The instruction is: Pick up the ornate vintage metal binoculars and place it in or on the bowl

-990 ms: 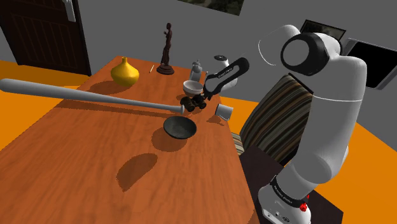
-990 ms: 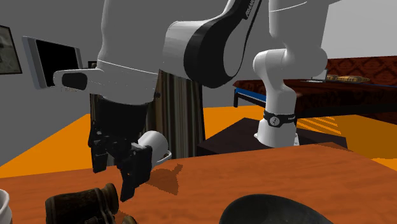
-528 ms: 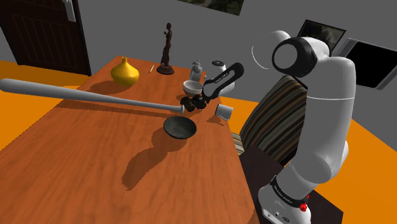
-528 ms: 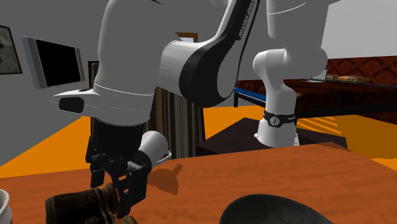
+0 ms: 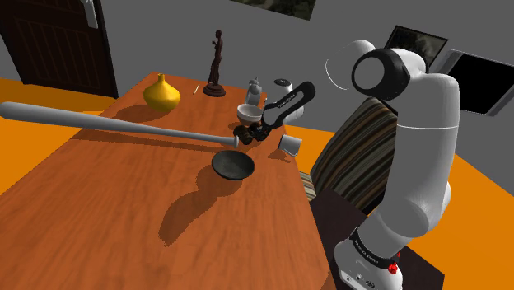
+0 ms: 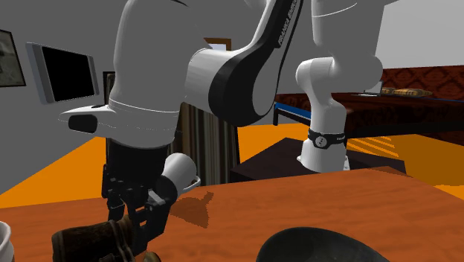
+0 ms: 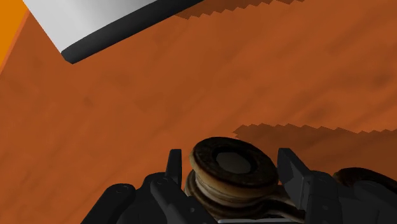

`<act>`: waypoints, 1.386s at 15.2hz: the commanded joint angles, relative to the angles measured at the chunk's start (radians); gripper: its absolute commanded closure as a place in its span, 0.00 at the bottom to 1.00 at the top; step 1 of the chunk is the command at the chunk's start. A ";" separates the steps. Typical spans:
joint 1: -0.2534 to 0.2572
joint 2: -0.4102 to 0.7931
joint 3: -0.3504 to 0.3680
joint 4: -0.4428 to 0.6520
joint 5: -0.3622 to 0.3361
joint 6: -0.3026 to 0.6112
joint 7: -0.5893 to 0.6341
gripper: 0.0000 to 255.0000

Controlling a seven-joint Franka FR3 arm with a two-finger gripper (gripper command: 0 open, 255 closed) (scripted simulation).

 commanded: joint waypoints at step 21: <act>-0.001 -0.128 0.006 0.010 0.009 -0.137 -0.023 1.00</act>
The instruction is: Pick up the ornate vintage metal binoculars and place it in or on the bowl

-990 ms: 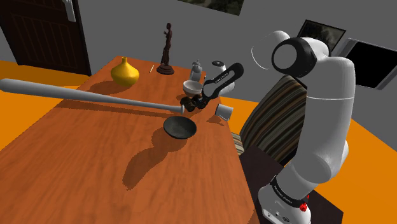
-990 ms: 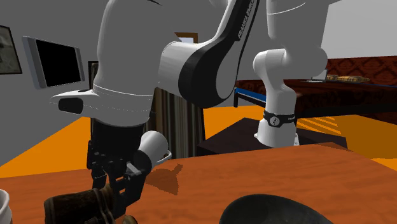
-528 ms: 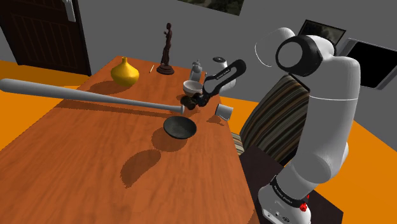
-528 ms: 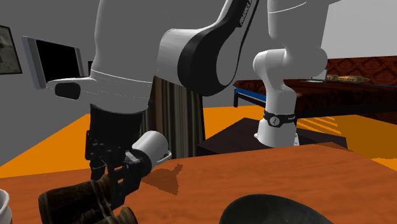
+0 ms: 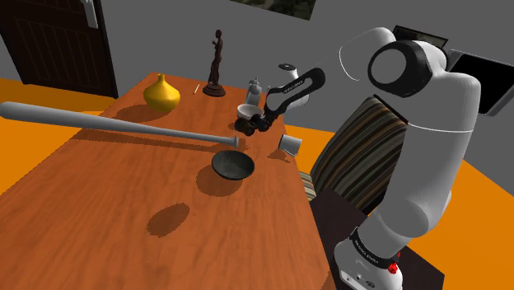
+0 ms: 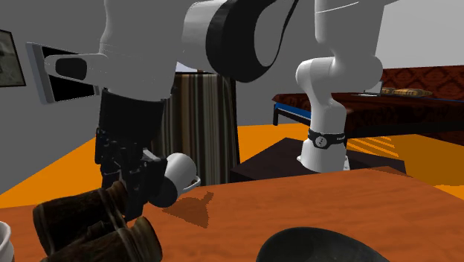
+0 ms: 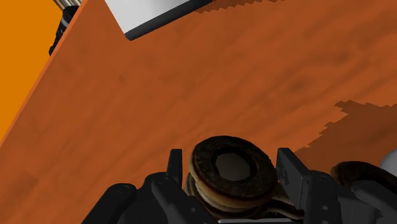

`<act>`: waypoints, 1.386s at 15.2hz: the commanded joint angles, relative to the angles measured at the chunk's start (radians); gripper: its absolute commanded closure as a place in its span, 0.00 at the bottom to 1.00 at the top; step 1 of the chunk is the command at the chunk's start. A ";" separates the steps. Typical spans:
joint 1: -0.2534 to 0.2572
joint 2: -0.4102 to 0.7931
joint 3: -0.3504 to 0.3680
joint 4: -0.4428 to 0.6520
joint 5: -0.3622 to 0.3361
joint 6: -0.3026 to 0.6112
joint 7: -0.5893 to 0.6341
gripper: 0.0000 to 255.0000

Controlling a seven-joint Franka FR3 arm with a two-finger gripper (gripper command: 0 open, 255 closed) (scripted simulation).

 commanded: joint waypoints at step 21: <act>0.128 -0.313 0.055 -0.259 -0.106 -0.085 0.245 1.00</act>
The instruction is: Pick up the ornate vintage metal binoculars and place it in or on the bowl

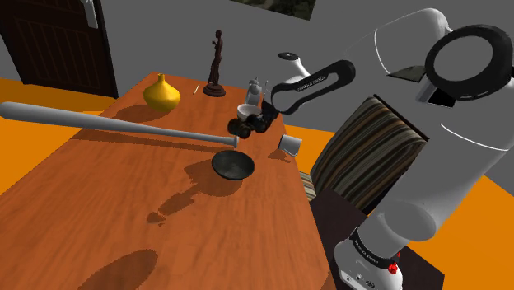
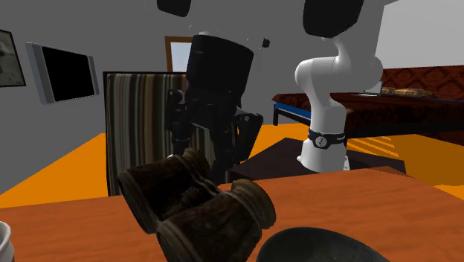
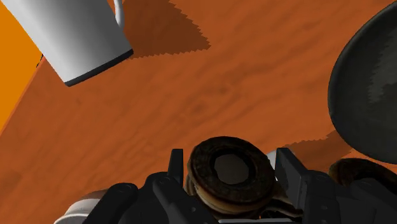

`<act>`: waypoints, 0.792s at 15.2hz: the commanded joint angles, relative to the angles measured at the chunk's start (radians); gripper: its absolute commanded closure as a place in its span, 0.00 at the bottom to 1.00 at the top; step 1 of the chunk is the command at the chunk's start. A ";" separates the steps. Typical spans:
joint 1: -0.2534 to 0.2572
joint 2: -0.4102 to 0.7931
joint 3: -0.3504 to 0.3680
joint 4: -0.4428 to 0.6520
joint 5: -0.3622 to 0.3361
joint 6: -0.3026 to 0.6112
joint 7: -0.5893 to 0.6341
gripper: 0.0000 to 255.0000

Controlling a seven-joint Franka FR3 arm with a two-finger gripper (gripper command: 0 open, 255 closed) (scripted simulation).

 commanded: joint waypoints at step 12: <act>0.135 -0.179 0.150 -0.225 -0.072 -0.013 0.344 1.00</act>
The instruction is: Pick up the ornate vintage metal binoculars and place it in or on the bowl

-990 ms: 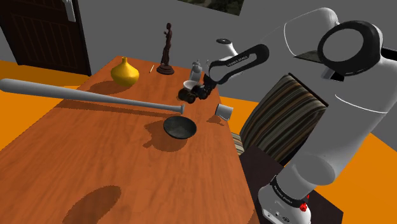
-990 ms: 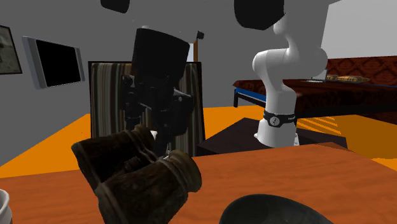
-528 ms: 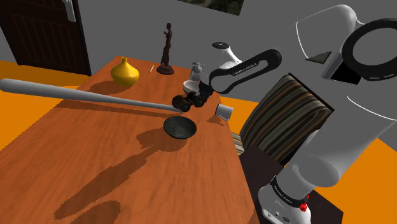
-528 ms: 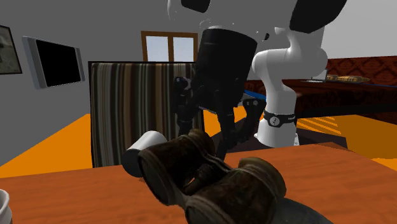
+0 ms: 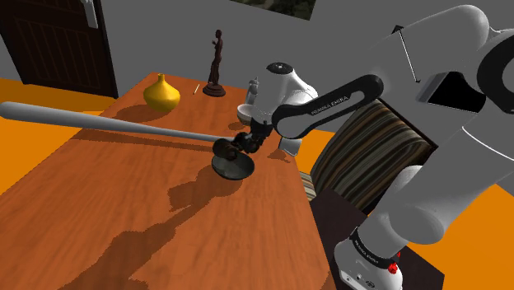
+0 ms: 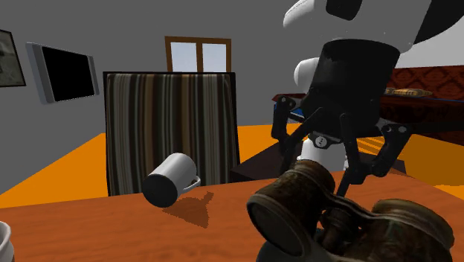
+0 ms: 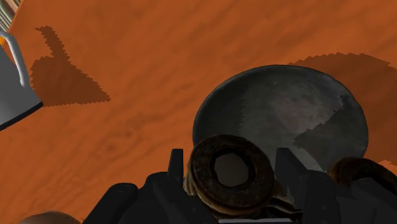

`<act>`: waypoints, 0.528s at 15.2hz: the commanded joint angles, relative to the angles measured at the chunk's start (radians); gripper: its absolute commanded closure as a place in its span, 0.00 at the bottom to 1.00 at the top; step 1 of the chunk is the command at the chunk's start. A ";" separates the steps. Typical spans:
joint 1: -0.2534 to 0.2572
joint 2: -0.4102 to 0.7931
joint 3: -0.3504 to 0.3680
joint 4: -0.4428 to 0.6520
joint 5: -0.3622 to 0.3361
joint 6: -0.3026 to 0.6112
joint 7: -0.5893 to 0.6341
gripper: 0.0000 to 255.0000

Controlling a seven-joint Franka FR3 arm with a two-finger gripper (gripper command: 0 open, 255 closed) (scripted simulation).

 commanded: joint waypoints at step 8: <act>-0.008 0.079 0.009 -0.040 -0.073 0.110 0.086 1.00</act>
